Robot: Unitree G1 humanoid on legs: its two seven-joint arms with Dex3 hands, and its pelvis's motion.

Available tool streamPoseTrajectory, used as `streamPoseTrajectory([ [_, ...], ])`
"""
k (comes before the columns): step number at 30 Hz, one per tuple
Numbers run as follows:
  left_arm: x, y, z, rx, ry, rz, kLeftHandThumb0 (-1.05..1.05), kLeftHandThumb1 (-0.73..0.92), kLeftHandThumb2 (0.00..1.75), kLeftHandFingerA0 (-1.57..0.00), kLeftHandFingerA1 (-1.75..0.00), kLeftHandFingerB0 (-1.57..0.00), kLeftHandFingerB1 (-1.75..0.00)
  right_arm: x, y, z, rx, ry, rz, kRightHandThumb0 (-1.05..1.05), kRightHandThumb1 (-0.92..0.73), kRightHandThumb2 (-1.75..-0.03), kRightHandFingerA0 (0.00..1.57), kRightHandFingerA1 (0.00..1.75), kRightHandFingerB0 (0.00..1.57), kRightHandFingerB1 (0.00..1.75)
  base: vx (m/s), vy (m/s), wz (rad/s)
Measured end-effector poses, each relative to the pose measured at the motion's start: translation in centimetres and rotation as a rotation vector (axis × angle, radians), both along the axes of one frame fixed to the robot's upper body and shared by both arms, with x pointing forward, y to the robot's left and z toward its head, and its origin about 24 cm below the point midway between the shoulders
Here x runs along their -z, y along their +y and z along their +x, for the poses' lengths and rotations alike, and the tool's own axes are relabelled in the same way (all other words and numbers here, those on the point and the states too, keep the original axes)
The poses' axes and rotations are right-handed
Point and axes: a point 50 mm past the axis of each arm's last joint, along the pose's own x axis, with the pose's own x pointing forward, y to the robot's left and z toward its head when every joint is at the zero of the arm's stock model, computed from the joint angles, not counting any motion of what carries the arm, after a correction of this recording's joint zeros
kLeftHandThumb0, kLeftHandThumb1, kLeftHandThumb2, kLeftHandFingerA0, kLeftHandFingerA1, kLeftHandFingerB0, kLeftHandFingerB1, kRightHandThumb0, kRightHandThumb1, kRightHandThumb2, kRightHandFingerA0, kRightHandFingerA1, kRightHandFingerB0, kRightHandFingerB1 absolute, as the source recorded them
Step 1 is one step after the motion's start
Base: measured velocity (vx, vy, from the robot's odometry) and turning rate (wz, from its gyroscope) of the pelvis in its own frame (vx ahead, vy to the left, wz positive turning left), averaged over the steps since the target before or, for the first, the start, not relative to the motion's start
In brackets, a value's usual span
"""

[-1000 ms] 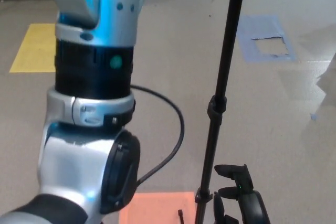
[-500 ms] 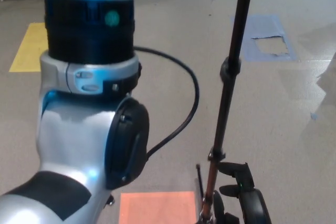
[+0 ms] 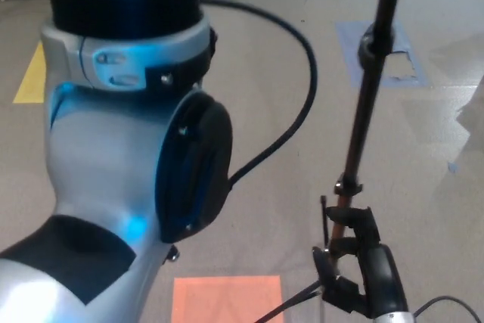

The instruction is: A phone stand is kept on the floor and the robot uses both its hands to grab it and uses its left hand to extend the phone stand by pulling it upwards

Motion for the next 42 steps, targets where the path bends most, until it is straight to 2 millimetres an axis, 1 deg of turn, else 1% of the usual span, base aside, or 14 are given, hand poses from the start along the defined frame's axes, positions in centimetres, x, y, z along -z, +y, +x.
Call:
streamPoseTrajectory([
  [1,-0.4,-0.1,-0.5,0.006,-0.019,0.001,-0.79,0.56,0.57,-0.39,-0.88,-0.35,-0.62,0.0,-0.2,0.0,0.003,0.002,-0.005,-1.05,-0.83,-0.68,1.15,1.27,1.02,1.24,0.00,0.000,0.00],
  [2,-0.8,-0.1,-1.1,0.002,-0.055,0.019,-1.00,0.56,1.01,0.00,-0.06,0.00,0.00,0.0,-0.3,0.1,0.006,0.006,-0.010,-1.05,-0.83,-0.74,1.15,1.26,1.07,1.27,0.00,0.000,0.00],
  [22,0.4,1.5,-3.1,-0.158,-0.276,0.496,-1.05,0.72,1.12,0.00,-0.09,-0.09,0.00,-0.1,-0.8,0.4,0.019,0.008,-0.023,-1.05,-0.79,-0.67,1.21,1.20,1.01,1.19,0.00,0.000,0.00],
  [24,1.5,1.8,-3.0,-0.164,-0.279,0.515,-1.05,0.72,1.12,0.00,-0.09,-0.09,0.00,-0.3,-0.9,0.5,0.017,-0.001,-0.024,-1.05,-0.79,-0.67,1.21,1.20,1.01,1.19,0.00,0.000,0.00],
  [25,2.5,2.1,-2.7,-0.169,-0.274,0.531,-0.88,0.62,1.09,0.00,-0.31,0.00,-0.16,-0.4,-0.9,0.6,0.015,-0.009,-0.022,-1.05,-0.77,-0.67,1.21,1.13,0.98,1.11,0.00,0.000,0.00],
  [30,6.3,3.1,-1.8,-0.180,-0.217,0.572,-1.00,0.68,1.09,-0.02,-0.10,-0.15,-0.11,-0.9,-0.8,0.7,-0.008,-0.036,-0.026,-1.05,-0.79,-0.66,1.19,1.12,0.98,1.12,0.00,0.000,0.00],
  [31,7.6,3.4,-1.6,-0.180,-0.192,0.585,-0.95,0.65,1.08,-0.04,-0.21,-0.13,-0.22,-1.1,-0.8,0.7,-0.016,-0.043,-0.030,-1.05,-0.55,-1.09,1.32,1.19,0.87,0.97,0.00,0.000,0.00],
  [32,8.6,3.6,-1.4,-0.181,-0.168,0.594,-0.95,0.65,1.08,-0.04,-0.21,-0.13,-0.22,-1.1,-0.9,0.7,-0.020,-0.046,-0.032,-1.05,-0.55,-1.09,1.32,1.19,0.87,0.97,0.00,0.000,0.00],
  [33,9.3,3.8,-1.2,-0.180,-0.153,0.599,-0.92,0.80,0.64,-0.04,-0.30,-0.13,-0.25,-1.2,-0.9,0.8,-0.021,-0.048,-0.034,-1.05,-0.78,-0.66,1.14,1.20,0.97,1.11,0.00,0.000,0.00],
  [34,10.5,4.1,-0.9,-0.181,-0.120,0.609,-0.92,0.80,0.64,-0.04,-0.30,-0.13,-0.25,-1.2,-1.0,0.8,-0.024,-0.050,-0.037,-1.05,-0.78,-0.66,1.14,1.20,0.97,1.11,0.00,0.000,0.00],
  [35,11.3,4.3,-0.7,-0.181,-0.101,0.613,-0.87,0.62,1.04,-0.05,-0.28,-0.11,-0.29,-1.2,-1.1,0.8,-0.024,-0.052,-0.039,-1.05,-0.76,-0.66,1.15,1.21,0.98,1.13,0.00,0.000,0.00],
  [38,14.7,5.5,-0.3,-0.190,-0.009,0.626,-0.87,0.62,1.04,-0.05,-0.28,-0.11,-0.29,-1.4,-1.6,0.9,-0.022,-0.056,-0.050,-1.05,-0.76,-0.66,1.15,1.21,0.98,1.13,0.00,0.000,0.00],
  [39,15.2,5.7,-0.3,-0.197,0.000,0.627,-0.38,0.38,1.00,-0.01,-0.50,0.00,-0.47,-1.4,-1.7,0.9,-0.021,-0.055,-0.052,-1.05,-0.79,-0.68,1.16,1.21,0.92,1.17,0.00,0.000,0.00],
  [42,18.2,6.7,-0.4,-0.209,0.074,0.635,-0.38,0.39,1.00,-0.01,-0.50,0.00,-0.46,-1.5,-2.1,0.9,-0.018,-0.057,-0.062,-1.05,-0.74,-0.67,0.95,1.20,0.82,1.12,0.00,0.000,0.00],
])
